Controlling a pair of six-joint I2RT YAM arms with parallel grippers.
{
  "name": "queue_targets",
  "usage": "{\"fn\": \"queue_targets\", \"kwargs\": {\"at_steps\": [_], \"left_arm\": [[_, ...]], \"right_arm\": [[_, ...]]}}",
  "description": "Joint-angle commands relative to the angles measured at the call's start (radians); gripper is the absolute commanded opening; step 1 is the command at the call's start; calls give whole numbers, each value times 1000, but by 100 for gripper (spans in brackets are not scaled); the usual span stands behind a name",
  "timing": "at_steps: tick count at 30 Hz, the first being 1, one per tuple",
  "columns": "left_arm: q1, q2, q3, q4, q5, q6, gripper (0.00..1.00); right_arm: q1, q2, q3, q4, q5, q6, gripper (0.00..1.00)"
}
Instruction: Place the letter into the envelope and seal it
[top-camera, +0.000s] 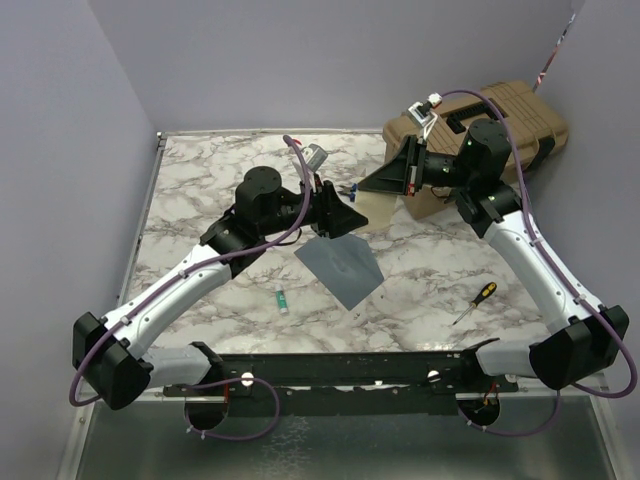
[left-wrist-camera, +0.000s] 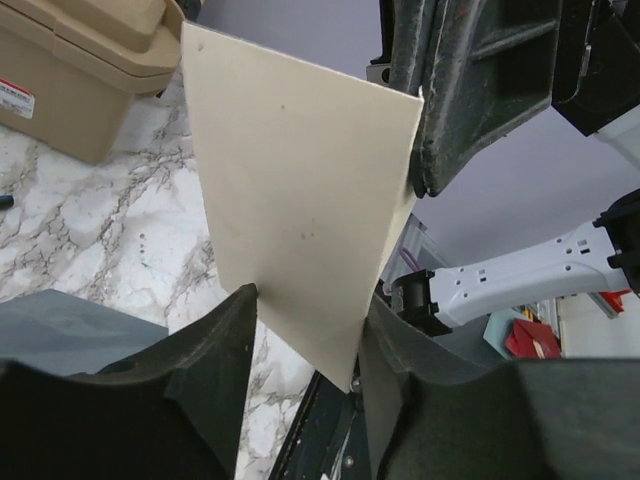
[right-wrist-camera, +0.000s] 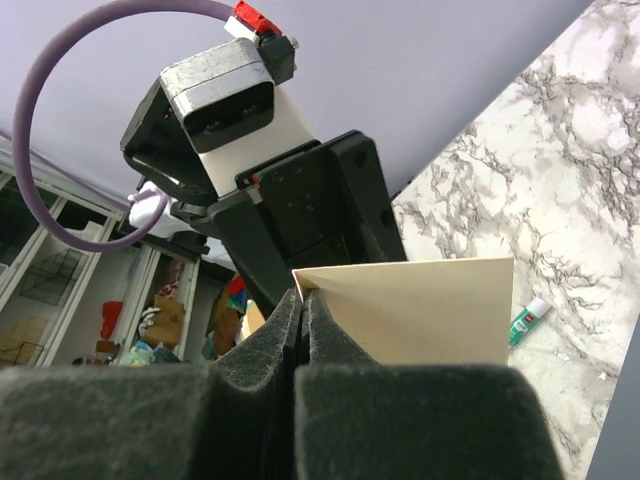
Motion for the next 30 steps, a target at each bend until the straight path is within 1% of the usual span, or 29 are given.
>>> {"fn": "queue_targets", "kwargs": {"at_steps": [1, 3, 8, 11, 13, 16, 17, 18, 21, 22, 23, 25, 27, 28, 30], "left_arm": [[-7, -5, -3, 12, -13, -17, 40], [-7, -17, -3, 8, -24, -11, 33], [-6, -36, 1, -10, -24, 7, 21], [-7, -41, 0, -47, -12, 21, 6], [-6, -46, -5, -55, -11, 30, 0], [-7, -49, -5, -64, -17, 35, 0], [-7, -48, -4, -64, -17, 35, 0], [-7, -48, -1, -64, -17, 36, 0], [-7, -54, 5, -66, -21, 40, 0], [-6, -57, 7, -66, -20, 42, 0], [-7, -62, 9, -66, -21, 43, 0], [-6, -71, 13, -66, -23, 39, 0], [-7, -79, 21, -66, -33, 27, 0], [-7, -80, 27, -60, -43, 9, 0], [-7, -79, 27, -4, -42, -66, 0]], "right_arm": [[10, 16, 12, -2, 22, -1, 0], [10, 15, 22, -58, 37, -41, 0], [10, 16, 53, -208, 89, -156, 0], [10, 17, 81, -269, 129, -195, 0], [10, 22, 109, -289, 148, -183, 0], [10, 11, 131, -259, 148, -140, 0], [9, 8, 135, -254, 150, -135, 4], [10, 6, 142, -261, 158, -140, 14], [9, -1, 165, -320, 216, -178, 53], [10, -8, 168, -336, 239, -190, 63], [10, -19, 168, -346, 270, -199, 71], [9, -59, 146, -348, 364, -207, 80], [10, -124, 93, -330, 490, -186, 88], [10, -160, 45, -291, 520, -166, 91], [9, -222, -59, -184, 525, -99, 95]]}}
